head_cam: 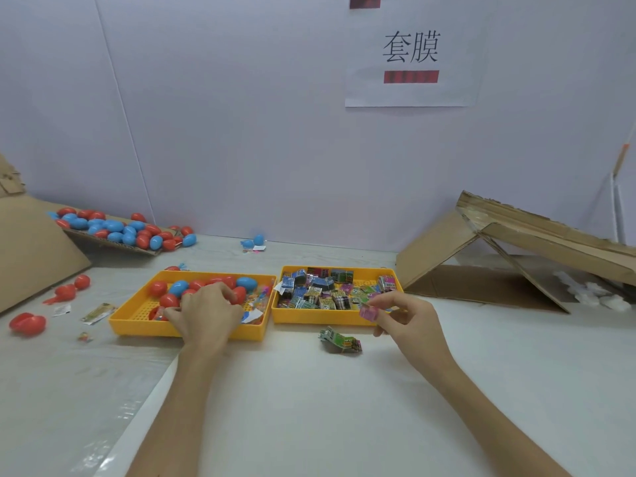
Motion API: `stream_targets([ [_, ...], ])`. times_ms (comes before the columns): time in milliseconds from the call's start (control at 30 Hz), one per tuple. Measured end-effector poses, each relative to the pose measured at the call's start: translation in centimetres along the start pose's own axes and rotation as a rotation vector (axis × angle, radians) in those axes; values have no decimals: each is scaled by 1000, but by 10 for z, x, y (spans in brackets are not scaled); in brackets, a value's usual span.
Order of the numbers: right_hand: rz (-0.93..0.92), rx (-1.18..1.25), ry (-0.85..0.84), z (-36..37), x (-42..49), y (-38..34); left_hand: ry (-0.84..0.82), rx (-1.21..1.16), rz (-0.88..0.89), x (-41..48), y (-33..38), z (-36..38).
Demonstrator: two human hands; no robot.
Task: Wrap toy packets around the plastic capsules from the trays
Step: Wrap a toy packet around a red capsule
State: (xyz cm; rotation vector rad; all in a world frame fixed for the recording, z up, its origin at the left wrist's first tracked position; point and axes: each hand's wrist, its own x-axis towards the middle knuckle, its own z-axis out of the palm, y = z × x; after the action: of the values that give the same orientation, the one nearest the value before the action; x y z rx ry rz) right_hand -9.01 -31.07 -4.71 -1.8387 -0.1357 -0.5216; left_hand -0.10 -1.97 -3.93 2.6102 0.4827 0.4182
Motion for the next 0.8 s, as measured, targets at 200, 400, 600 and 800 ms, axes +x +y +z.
stream_targets([
  [200,31,48,16,-1,1,-1,318,-337,271,-6,8,-4],
  [400,58,115,-1,0,1,-2,-144,-943,584,-56,55,-2],
  [600,57,151,-19,1,0,-3,-597,-1005,604,-86,72,17],
  [800,29,82,18,1,0,-3,-664,-973,558,-89,73,23],
])
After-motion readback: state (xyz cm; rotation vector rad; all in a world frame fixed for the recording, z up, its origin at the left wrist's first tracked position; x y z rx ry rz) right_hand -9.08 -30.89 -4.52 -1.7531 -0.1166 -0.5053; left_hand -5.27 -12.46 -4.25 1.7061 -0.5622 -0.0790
